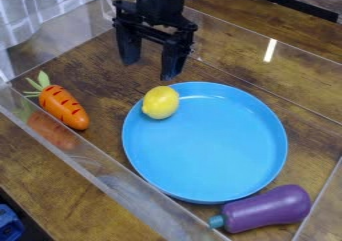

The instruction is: Remove the lemon from the blue tray and put it on the table

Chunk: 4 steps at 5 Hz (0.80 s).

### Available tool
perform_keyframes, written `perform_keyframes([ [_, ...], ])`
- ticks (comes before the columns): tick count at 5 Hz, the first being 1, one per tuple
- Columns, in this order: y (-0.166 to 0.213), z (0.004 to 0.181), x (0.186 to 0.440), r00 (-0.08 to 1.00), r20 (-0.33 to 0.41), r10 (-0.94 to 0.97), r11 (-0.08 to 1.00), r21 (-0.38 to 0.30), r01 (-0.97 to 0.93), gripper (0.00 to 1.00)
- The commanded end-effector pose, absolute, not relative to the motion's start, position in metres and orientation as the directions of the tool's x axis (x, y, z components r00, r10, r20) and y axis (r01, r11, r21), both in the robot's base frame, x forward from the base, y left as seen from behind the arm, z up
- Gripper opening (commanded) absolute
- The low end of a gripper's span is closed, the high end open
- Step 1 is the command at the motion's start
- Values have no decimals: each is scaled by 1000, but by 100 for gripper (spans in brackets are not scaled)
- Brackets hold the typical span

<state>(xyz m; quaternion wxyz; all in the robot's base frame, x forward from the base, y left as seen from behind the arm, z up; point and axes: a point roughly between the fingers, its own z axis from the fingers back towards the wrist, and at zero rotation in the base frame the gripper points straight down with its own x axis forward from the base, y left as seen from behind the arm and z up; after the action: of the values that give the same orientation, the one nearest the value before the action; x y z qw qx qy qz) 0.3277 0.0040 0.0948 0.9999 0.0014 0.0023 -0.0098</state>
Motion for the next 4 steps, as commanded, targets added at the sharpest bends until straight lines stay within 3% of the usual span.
perform_keyframes([
  [1,0,110,334,999,41,-32,999,12,32,100],
  [4,1,123,334,999,32,29,999,45,-31,100],
])
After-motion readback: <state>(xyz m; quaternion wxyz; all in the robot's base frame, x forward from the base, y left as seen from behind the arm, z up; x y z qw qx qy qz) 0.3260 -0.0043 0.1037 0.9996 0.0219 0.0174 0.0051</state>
